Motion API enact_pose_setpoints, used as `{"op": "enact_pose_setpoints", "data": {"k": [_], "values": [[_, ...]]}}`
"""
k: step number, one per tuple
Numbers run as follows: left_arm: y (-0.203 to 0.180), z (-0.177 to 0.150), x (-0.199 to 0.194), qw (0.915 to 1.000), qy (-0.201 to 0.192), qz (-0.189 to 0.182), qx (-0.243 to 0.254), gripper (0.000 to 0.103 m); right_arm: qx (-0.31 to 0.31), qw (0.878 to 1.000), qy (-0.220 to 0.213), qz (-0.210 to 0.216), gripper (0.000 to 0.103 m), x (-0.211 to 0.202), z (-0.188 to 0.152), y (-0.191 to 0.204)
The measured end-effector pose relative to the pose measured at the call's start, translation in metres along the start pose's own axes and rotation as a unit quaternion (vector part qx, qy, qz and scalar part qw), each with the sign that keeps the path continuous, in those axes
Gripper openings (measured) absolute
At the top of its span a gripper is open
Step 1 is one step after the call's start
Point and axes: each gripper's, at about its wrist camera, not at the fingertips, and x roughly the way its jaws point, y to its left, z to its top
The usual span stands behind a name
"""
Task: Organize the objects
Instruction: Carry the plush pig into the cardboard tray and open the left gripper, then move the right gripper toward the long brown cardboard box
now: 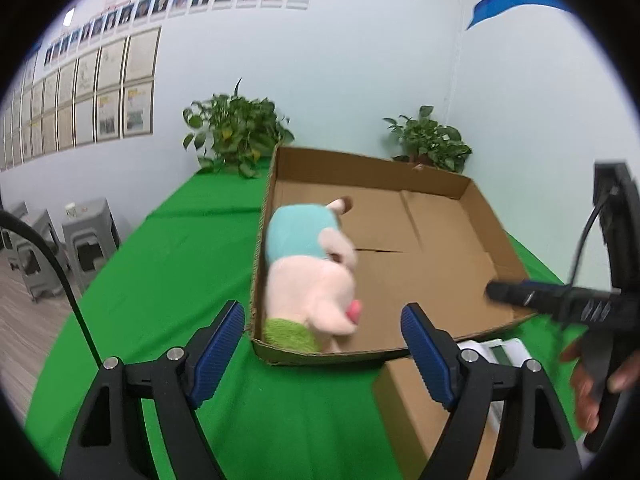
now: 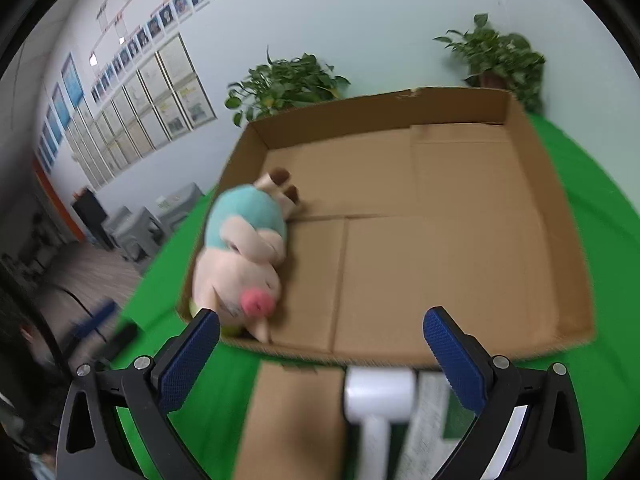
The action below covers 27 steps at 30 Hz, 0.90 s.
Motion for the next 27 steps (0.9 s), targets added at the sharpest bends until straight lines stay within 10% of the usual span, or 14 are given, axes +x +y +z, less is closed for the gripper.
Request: {"op": "enact_pose_setpoints", "data": {"k": [8,11,14,18,19,20,21,22,27], "values": [[-0.038,-0.003,-0.042,0.9992,-0.027,0.028,0.008,0.080,-0.030,0.996,-0.048,-0.062,0.100,-0.078,-0.049,-0.007],[-0.053,-0.006,-0.055,0.9988,-0.038,0.025,0.015,0.079,-0.051,0.994,-0.063,-0.071,0.070,-0.102,-0.060,-0.004],[-0.066,-0.005,-0.056,0.9991,-0.029,0.014,0.029,0.005,-0.066,0.992,-0.066,-0.084,0.033,-0.114,-0.070,-0.002],[-0.077,-0.008,-0.057,0.9991,-0.024,-0.013,0.032,0.002,-0.066,0.992,-0.070,-0.085,0.043,-0.129,-0.080,-0.004],[-0.079,-0.009,-0.059,0.9990,-0.027,-0.009,0.035,0.020,-0.064,0.992,-0.070,-0.089,0.056,-0.133,-0.082,-0.005],[-0.082,-0.009,-0.060,0.9989,-0.028,-0.002,0.039,0.038,-0.064,0.991,-0.071,-0.098,0.090,-0.136,-0.083,-0.005],[-0.083,-0.010,-0.061,0.9987,-0.028,0.005,0.042,0.084,-0.063,0.990,-0.074,-0.102,0.102,-0.136,-0.083,-0.006],[-0.083,-0.010,-0.064,0.9985,-0.036,0.009,0.041,0.098,-0.061,0.989,-0.082,-0.108,0.102,-0.140,-0.085,-0.006],[-0.079,-0.006,-0.068,0.9988,-0.043,0.006,0.024,0.098,-0.049,0.990,-0.078,-0.106,0.103,-0.147,-0.091,-0.010]]}}
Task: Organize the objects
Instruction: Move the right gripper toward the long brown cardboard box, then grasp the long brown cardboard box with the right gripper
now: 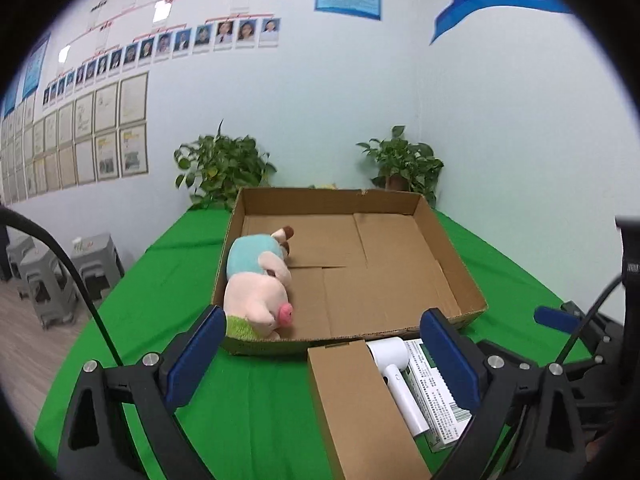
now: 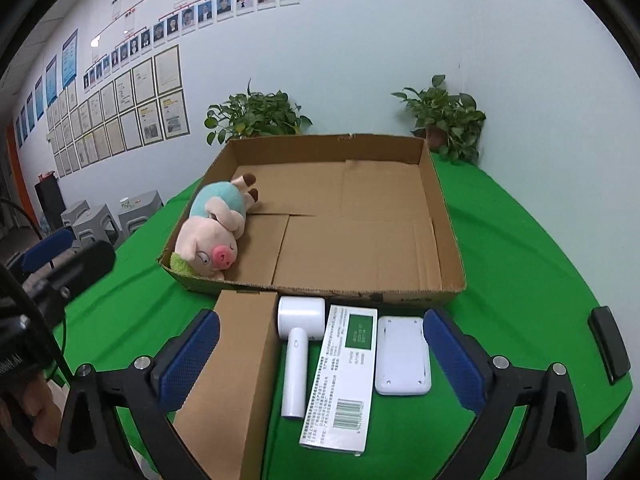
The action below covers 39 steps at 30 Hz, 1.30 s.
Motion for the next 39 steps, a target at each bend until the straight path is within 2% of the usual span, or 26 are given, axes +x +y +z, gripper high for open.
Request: {"op": "enact_pose_setpoints", "data": {"k": [3,12,20,29,31,34,39], "values": [[0.003,0.000,-0.001,0.9996,0.001,-0.019,-0.019,0.098,-0.005,1.000,0.010,-0.001,0.103,-0.001,-0.005,-0.004],[-0.012,-0.001,0.015,0.9987,0.022,-0.043,-0.012,0.098,0.005,1.000,0.008,0.010,0.103,-0.010,-0.011,-0.021],[-0.017,0.000,0.029,0.9992,0.023,-0.033,-0.008,0.098,0.005,1.000,0.020,0.010,0.103,0.004,-0.012,-0.024],[-0.010,-0.006,0.039,0.9984,0.043,-0.034,-0.013,0.098,0.005,0.999,0.034,0.027,0.103,0.025,-0.018,-0.018],[-0.005,-0.008,0.042,0.9974,0.056,-0.041,-0.019,0.098,0.002,0.999,0.028,0.046,0.103,0.028,-0.019,-0.015],[0.004,-0.017,0.047,0.9941,0.088,-0.058,-0.024,0.098,0.005,0.993,0.022,0.112,0.103,0.029,-0.028,-0.010],[0.018,-0.050,0.060,0.9831,0.149,-0.099,-0.041,0.098,-0.019,0.975,0.076,0.209,0.103,0.038,-0.064,0.013]]}}
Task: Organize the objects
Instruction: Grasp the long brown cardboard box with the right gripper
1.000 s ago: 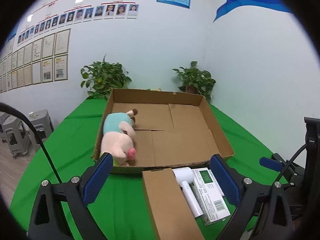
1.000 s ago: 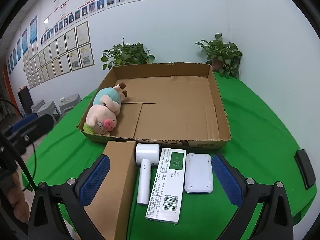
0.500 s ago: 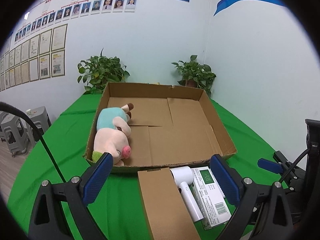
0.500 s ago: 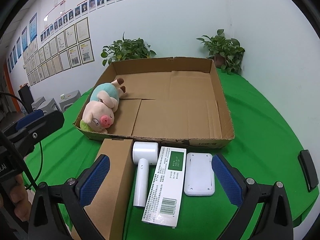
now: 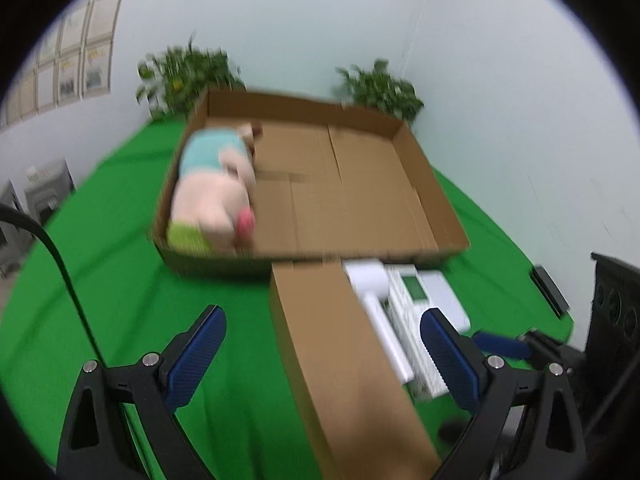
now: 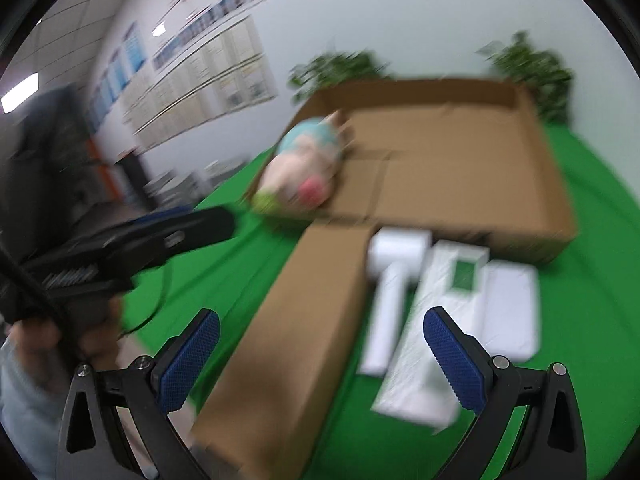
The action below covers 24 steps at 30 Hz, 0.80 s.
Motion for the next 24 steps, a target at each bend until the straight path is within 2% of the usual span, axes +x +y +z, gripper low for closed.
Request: {"op": "enact_pose_setpoints", "data": {"k": [2,4,8,12,18,20,21,24], "values": [[0.009,-0.011,0.012,0.9991,0.031,-0.023,-0.016,0.098,0.003,0.999,0.032,0.039,0.103,0.013,-0.014,0.009],[0.017,-0.022,0.024,0.9964,0.058,-0.048,-0.039,0.098,0.004,0.997,0.055,0.046,0.103,0.025,-0.023,0.017],[0.030,-0.034,0.044,0.9884,0.097,-0.089,-0.075,0.097,-0.003,0.996,0.088,0.031,0.103,0.047,-0.031,0.029],[0.032,-0.040,0.055,0.9827,0.120,-0.119,-0.076,0.092,-0.013,0.993,0.119,0.011,0.102,0.070,-0.031,0.039],[0.031,-0.044,0.062,0.9761,0.143,-0.145,-0.075,0.087,-0.032,0.989,0.138,-0.031,0.103,0.090,-0.032,0.053],[0.033,-0.045,0.065,0.9741,0.151,-0.149,-0.077,0.080,-0.037,0.988,0.145,-0.044,0.103,0.095,-0.034,0.055],[0.034,-0.047,0.066,0.9715,0.156,-0.159,-0.081,0.072,-0.043,0.987,0.148,-0.050,0.102,0.098,-0.035,0.056],[0.033,-0.049,0.066,0.9698,0.161,-0.163,-0.082,0.071,-0.048,0.986,0.151,-0.061,0.100,0.101,-0.040,0.059]]}}
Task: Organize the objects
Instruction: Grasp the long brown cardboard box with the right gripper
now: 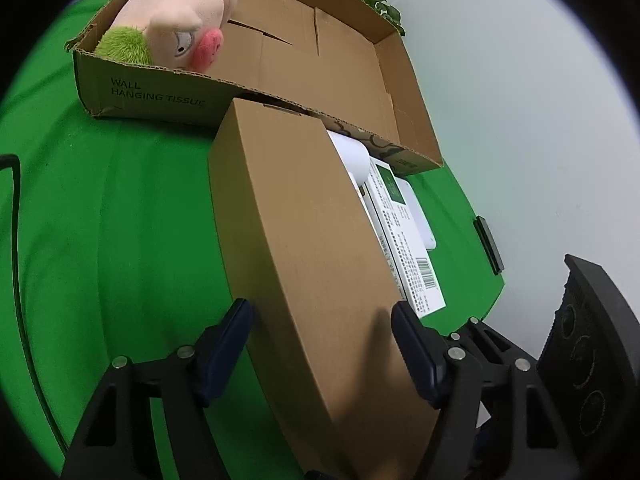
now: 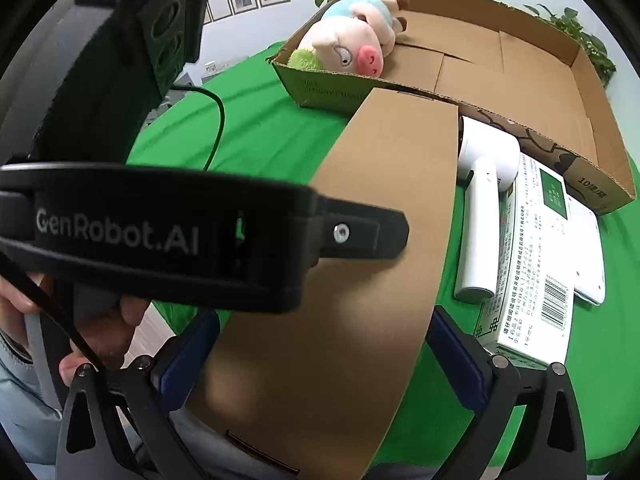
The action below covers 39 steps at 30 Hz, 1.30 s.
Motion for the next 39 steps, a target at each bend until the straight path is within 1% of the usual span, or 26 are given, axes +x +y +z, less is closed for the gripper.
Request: {"op": "enact_pose_setpoints", "data": {"k": [5,7,9,14,22,24,30,33,38,39], "values": [[0.000,-0.006,-0.005,1.0000,0.005,0.003,-0.004,0.071,0.008,1.000,-0.010,0.004,0.096,-0.002,-0.004,-0.002],[0.000,-0.009,-0.005,0.9999,0.008,0.010,-0.003,0.072,0.014,1.000,-0.013,0.011,0.094,-0.006,-0.008,-0.005],[0.003,-0.012,-0.007,0.9999,0.007,0.006,-0.012,0.072,0.019,1.000,-0.015,0.020,0.091,-0.008,-0.010,-0.008],[0.006,-0.013,-0.010,0.9996,0.001,0.002,-0.027,0.072,0.050,0.997,-0.021,0.061,0.089,-0.014,-0.013,-0.023],[0.001,-0.012,-0.008,0.9993,0.006,0.013,-0.035,0.080,0.096,0.989,-0.031,0.110,0.086,-0.018,-0.015,-0.043],[0.001,-0.012,-0.009,0.9991,0.007,0.011,-0.041,0.080,0.108,0.986,-0.032,0.122,0.086,-0.019,-0.015,-0.046],[0.000,-0.010,-0.010,0.9985,0.007,0.005,-0.054,0.080,0.110,0.985,-0.044,0.123,0.086,-0.025,-0.014,-0.047],[0.000,-0.009,-0.009,0.9980,0.010,0.003,-0.062,0.082,0.113,0.984,-0.049,0.127,0.086,-0.029,-0.016,-0.049],[0.004,-0.010,-0.002,0.9960,0.023,-0.003,-0.086,0.084,0.121,0.982,-0.039,0.142,0.086,-0.027,-0.016,-0.050],[0.004,-0.011,0.000,0.9955,0.026,-0.006,-0.091,0.084,0.123,0.980,-0.036,0.150,0.086,-0.027,-0.018,-0.049]]}}
